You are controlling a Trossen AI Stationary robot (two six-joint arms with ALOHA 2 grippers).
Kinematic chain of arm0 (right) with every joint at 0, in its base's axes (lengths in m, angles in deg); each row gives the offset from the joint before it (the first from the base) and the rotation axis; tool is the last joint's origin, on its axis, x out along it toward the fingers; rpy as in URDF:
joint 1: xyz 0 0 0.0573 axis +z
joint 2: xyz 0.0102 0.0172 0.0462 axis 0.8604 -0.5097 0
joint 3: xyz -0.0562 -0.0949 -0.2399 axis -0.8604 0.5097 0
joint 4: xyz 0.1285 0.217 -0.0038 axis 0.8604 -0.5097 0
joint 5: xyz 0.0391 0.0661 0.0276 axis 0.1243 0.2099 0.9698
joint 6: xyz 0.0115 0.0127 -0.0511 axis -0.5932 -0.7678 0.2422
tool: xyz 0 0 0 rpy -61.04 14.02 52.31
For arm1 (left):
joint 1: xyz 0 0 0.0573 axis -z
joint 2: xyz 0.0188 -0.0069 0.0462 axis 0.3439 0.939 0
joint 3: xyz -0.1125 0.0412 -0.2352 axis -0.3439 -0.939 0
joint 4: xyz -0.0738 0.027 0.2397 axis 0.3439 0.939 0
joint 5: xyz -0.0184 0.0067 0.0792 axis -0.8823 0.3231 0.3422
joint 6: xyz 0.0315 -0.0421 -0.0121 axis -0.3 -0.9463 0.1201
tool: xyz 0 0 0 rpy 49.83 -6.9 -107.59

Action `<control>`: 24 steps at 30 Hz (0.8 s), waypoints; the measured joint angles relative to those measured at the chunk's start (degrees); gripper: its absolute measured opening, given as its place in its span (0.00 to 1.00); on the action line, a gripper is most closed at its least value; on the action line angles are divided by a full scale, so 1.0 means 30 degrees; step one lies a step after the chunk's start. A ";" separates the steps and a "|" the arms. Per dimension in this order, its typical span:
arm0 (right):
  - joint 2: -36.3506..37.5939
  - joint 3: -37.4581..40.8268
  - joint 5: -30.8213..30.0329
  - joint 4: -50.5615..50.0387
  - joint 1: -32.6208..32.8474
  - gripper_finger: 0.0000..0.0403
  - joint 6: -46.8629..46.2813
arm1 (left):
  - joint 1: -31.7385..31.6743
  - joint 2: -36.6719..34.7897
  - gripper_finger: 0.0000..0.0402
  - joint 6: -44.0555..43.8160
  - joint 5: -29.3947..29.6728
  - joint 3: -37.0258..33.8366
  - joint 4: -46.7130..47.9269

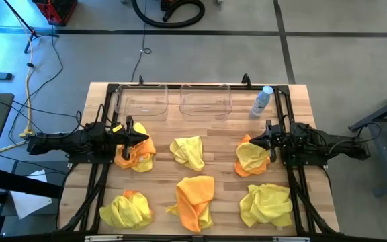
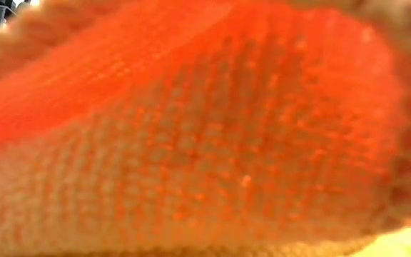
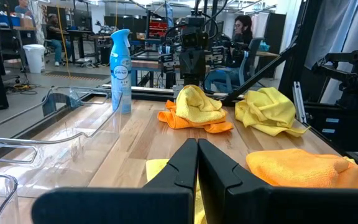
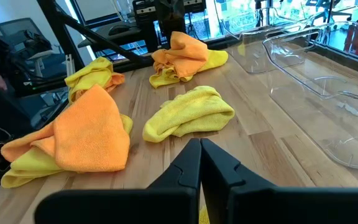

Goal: Sort microfiber towel by color & place in baskets

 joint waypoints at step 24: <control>-0.0006 0.0000 0.0000 -0.0003 0.0001 0.00 0.0002 | 0.0007 0.6192 0.00 -0.2078 0.0611 0.4795 -0.0076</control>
